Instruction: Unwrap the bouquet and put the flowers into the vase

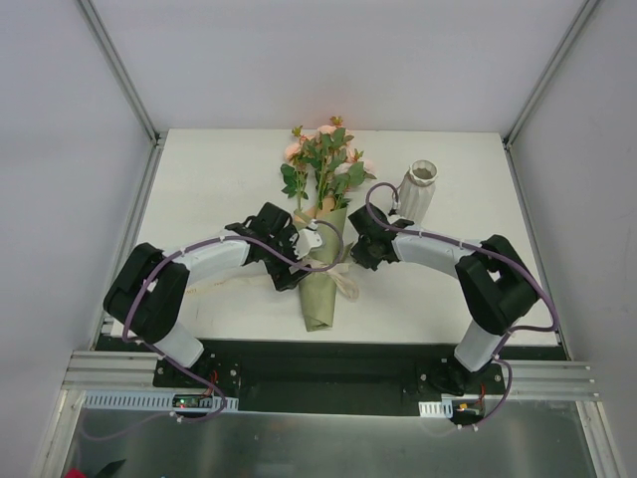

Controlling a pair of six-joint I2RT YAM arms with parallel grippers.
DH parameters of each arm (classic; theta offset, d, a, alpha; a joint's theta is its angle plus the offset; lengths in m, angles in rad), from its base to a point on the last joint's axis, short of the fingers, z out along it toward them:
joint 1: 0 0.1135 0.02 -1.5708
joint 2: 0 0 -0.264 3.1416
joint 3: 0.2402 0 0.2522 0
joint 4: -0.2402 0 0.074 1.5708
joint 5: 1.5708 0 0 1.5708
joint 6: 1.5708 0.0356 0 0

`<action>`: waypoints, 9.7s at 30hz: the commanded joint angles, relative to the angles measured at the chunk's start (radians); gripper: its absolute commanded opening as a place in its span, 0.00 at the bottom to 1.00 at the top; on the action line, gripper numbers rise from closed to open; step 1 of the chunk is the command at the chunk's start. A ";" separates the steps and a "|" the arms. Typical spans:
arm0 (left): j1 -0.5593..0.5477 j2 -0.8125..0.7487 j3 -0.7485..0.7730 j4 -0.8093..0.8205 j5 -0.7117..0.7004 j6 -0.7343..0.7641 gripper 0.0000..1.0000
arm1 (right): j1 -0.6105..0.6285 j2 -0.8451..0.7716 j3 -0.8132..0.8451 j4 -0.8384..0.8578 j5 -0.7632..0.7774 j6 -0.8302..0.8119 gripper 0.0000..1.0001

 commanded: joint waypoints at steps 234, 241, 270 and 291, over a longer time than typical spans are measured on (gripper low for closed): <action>0.197 0.500 0.909 -0.599 0.282 -0.248 0.76 | 0.828 -1.033 0.347 -0.922 1.387 -0.395 0.82; 0.194 0.571 0.926 -0.594 0.270 -0.233 0.73 | 0.870 -1.005 0.386 -0.919 1.385 -0.408 0.81; -0.034 -0.203 0.673 -0.687 0.412 -0.211 0.00 | 0.227 -0.831 0.321 -0.420 0.471 -0.812 0.80; -0.383 -0.317 0.572 -1.263 0.621 0.353 0.31 | 0.046 -0.355 0.405 -0.434 -0.212 -0.813 0.77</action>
